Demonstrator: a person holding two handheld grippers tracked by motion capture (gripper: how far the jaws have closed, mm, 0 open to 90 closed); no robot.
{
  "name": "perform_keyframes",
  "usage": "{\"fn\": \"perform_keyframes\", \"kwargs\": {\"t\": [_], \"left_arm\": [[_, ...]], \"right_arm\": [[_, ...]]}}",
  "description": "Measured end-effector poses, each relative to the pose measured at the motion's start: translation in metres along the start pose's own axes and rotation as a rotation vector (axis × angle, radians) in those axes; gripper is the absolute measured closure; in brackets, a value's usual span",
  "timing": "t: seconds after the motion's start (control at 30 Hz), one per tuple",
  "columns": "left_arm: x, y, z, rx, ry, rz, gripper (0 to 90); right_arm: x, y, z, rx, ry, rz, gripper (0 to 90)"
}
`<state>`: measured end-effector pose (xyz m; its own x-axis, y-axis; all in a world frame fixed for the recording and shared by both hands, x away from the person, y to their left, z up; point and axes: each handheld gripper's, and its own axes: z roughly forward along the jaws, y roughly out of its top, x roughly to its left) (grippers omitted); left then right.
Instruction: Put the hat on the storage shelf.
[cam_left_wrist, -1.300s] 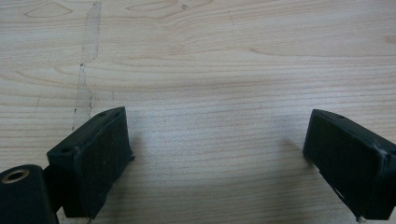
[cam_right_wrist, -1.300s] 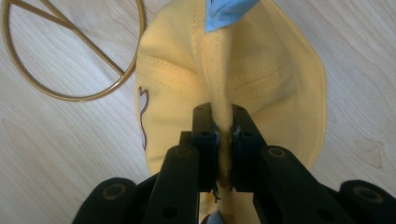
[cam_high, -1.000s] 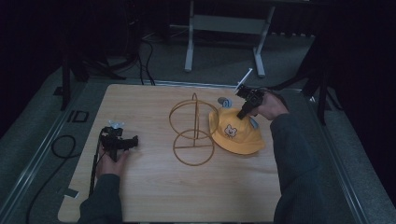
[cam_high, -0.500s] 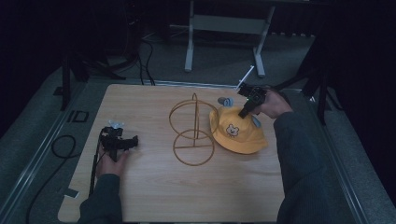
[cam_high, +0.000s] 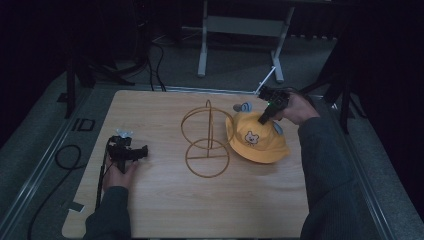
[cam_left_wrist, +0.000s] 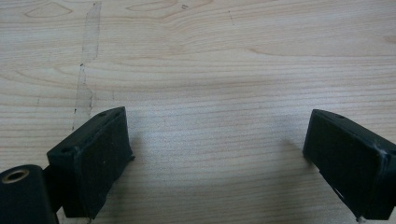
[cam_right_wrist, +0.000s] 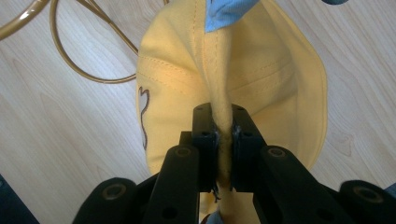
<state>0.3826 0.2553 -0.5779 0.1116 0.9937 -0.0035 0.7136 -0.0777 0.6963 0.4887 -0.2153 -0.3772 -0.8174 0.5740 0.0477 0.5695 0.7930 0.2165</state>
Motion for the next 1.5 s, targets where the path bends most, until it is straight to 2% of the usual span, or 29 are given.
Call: {"fn": "perform_keyframes", "kwargs": {"t": [0.4,0.73,1.5], "left_arm": [[0.0,0.0,0.0,0.0,0.0,0.0,7.3],[0.0,0.0,0.0,0.0,0.0,0.0,7.3],[0.0,0.0,0.0,0.0,0.0,0.0,7.3]], "right_arm": [[0.005,-0.001,-0.014,-0.011,-0.011,-0.019,83.2],[0.012,0.0,-0.029,-0.024,-0.018,-0.06,83.2],[0.018,0.002,-0.049,-0.051,-0.001,-0.105,83.3]]}}
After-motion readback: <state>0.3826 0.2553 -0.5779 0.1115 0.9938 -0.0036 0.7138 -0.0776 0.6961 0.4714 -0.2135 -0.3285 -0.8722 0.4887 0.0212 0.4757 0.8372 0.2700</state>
